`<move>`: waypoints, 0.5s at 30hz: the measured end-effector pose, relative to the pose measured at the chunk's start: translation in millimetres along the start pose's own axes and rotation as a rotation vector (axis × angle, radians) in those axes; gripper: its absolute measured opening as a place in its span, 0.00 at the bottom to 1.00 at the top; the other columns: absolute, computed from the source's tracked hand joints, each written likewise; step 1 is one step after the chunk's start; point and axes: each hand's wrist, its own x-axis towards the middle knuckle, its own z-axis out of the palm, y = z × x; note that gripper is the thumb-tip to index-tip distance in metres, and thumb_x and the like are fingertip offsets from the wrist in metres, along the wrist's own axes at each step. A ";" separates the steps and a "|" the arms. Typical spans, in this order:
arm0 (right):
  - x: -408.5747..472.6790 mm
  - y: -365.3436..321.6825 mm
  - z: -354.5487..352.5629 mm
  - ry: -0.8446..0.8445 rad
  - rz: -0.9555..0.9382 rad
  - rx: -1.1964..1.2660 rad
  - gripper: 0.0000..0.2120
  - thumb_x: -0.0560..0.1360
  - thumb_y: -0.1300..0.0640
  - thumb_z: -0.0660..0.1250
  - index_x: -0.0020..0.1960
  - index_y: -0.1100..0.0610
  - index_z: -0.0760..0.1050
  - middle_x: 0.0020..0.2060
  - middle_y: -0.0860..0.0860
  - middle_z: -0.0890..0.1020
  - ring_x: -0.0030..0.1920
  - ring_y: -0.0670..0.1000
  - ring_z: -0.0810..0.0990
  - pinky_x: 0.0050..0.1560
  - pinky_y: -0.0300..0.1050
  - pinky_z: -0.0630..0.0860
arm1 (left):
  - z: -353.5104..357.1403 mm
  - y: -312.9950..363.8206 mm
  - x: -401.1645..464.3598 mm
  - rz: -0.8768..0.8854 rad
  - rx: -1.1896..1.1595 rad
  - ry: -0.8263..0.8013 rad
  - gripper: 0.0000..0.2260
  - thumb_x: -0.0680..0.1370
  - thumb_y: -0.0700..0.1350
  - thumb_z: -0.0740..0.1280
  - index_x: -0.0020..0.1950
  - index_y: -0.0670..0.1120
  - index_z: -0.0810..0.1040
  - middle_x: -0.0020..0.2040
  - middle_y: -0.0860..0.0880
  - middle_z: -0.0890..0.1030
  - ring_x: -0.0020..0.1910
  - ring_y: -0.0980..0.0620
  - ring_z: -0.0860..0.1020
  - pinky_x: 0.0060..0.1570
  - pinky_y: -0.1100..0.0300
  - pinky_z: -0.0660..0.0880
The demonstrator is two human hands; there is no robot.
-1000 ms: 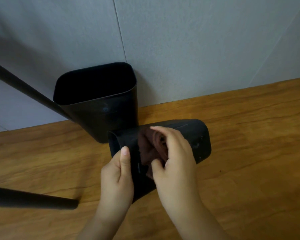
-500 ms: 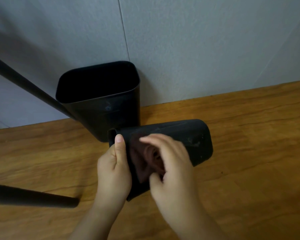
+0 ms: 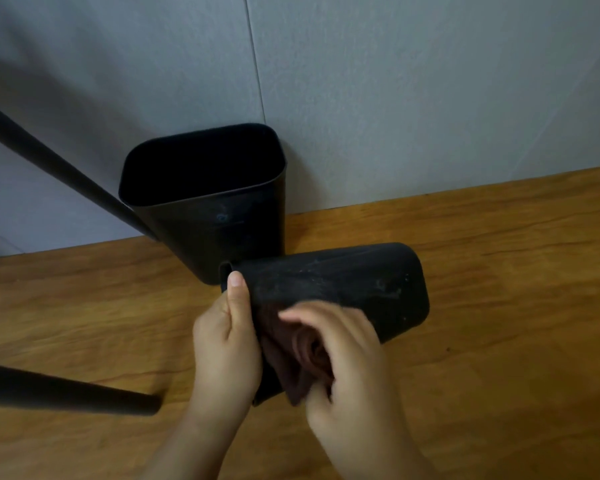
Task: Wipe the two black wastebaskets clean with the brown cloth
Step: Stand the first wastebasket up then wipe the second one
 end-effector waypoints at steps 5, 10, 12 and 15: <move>15.8 19.5 -9.0 0.121 0.092 -0.075 0.22 0.67 0.56 0.62 0.61 0.48 0.75 0.57 0.41 0.77 0.61 0.44 0.73 0.65 0.49 0.72 | -0.2 2.7 -1.9 -0.072 0.009 0.011 0.34 0.76 0.62 0.50 0.40 0.31 0.74 0.36 0.34 0.77 0.37 0.38 0.78 0.41 0.43 0.76; 18.6 -4.7 0.6 0.028 -0.031 -0.009 0.23 0.68 0.58 0.58 0.61 0.45 0.74 0.58 0.37 0.76 0.62 0.42 0.71 0.65 0.43 0.69 | -0.3 4.3 2.0 0.002 0.019 0.031 0.30 0.80 0.58 0.51 0.35 0.32 0.70 0.31 0.35 0.74 0.32 0.37 0.74 0.35 0.43 0.73; 6.6 2.0 1.1 -0.032 -0.068 -0.020 0.23 0.69 0.60 0.67 0.60 0.42 0.73 0.58 0.36 0.75 0.62 0.41 0.71 0.63 0.46 0.71 | -2.5 3.9 2.6 -0.002 0.004 0.028 0.32 0.79 0.59 0.51 0.36 0.31 0.72 0.33 0.33 0.76 0.34 0.36 0.76 0.37 0.42 0.74; 3.0 26.6 -9.4 0.018 0.006 -0.098 0.20 0.68 0.55 0.68 0.59 0.44 0.75 0.56 0.40 0.78 0.61 0.45 0.73 0.62 0.53 0.73 | -5.1 2.0 1.9 -0.067 -0.005 0.030 0.31 0.79 0.59 0.51 0.42 0.31 0.75 0.39 0.34 0.79 0.40 0.39 0.79 0.44 0.45 0.76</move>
